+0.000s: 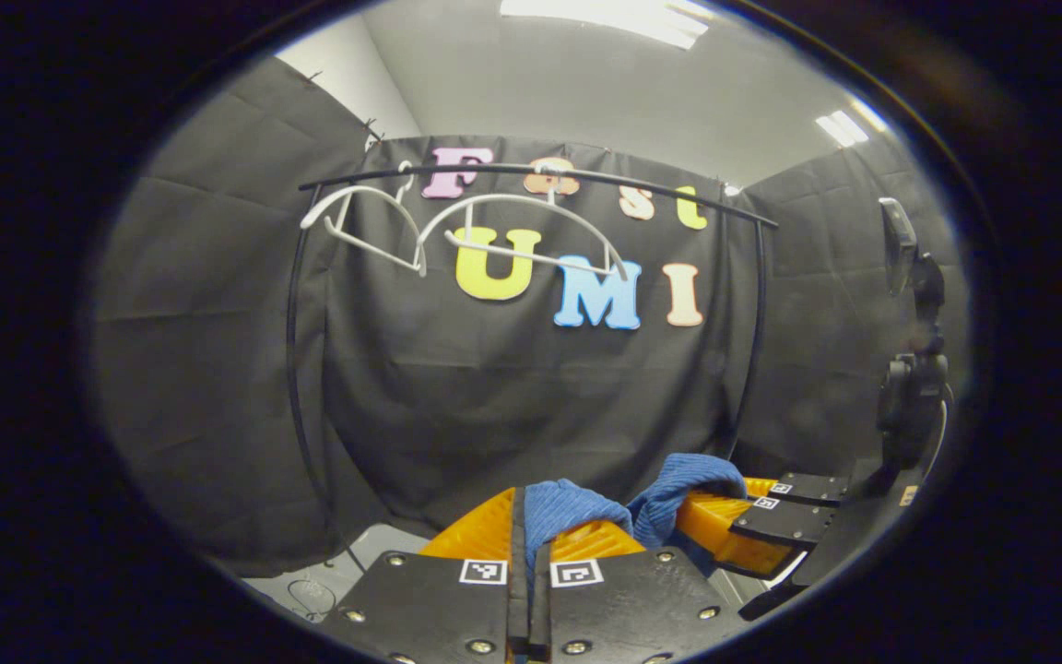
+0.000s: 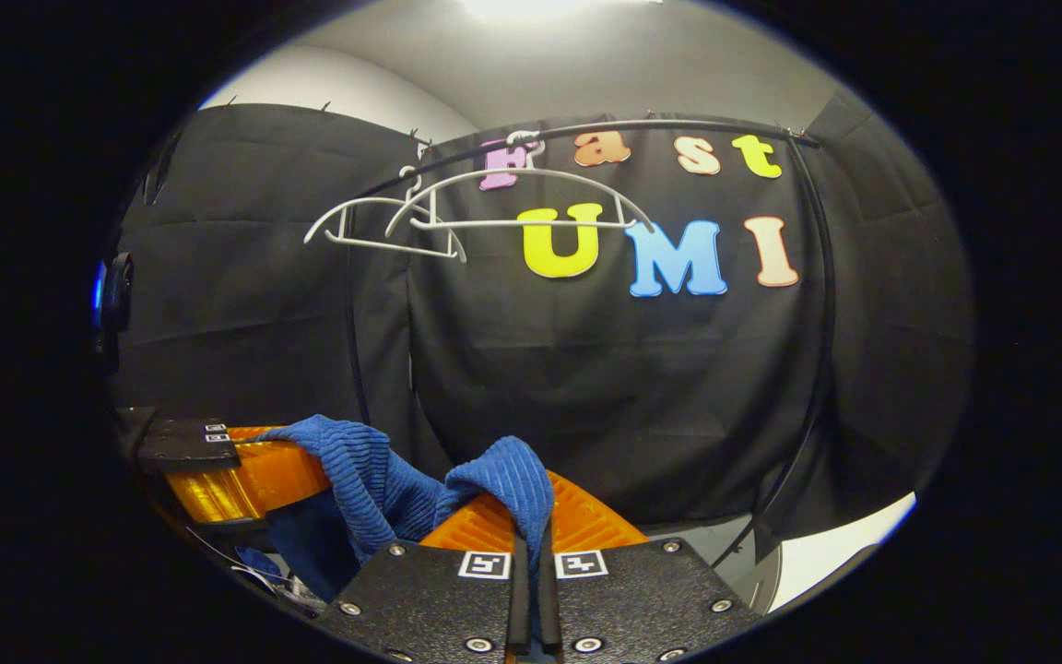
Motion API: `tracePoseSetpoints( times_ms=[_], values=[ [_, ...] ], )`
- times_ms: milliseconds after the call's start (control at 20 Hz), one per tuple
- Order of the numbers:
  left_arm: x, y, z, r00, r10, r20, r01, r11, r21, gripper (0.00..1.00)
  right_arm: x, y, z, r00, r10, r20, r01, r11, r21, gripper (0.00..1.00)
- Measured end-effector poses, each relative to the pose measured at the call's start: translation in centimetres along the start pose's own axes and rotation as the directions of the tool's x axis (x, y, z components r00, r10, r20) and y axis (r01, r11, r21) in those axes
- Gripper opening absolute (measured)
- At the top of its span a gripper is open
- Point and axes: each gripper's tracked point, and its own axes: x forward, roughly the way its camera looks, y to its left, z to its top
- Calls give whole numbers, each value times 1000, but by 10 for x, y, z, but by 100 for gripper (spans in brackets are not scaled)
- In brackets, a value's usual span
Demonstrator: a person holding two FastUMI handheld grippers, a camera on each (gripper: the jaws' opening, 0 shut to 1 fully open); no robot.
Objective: Grasp the clothes on the hanger with both hands and then place them into the laundry hamper below.
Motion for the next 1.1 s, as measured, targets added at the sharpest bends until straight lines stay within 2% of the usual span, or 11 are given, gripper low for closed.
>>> tracePoseSetpoints(
  times_ms=[250, 550, 950, 1100],
  values=[
    [11, 9, -70, 992, 30, -124, -28, 999, 23, 2, 9, -9, -60, 991, -18, -132, 13, 999, -35, 4],
    [20, 21, -140, 963, 59, -263, -50, 998, 39, 2, 12, -11, -121, 963, -37, -269, 25, 999, -48, 4],
    [12, 44, -222, 895, 101, -434, -72, 994, 83, 2, 3, -10, -196, 894, -56, -445, 36, 998, -53, 2],
    [10, 59, -248, 867, 135, -481, -97, 990, 102, 2, 4, -12, -214, 870, -65, -488, 50, 998, -43, 4]
  ],
)
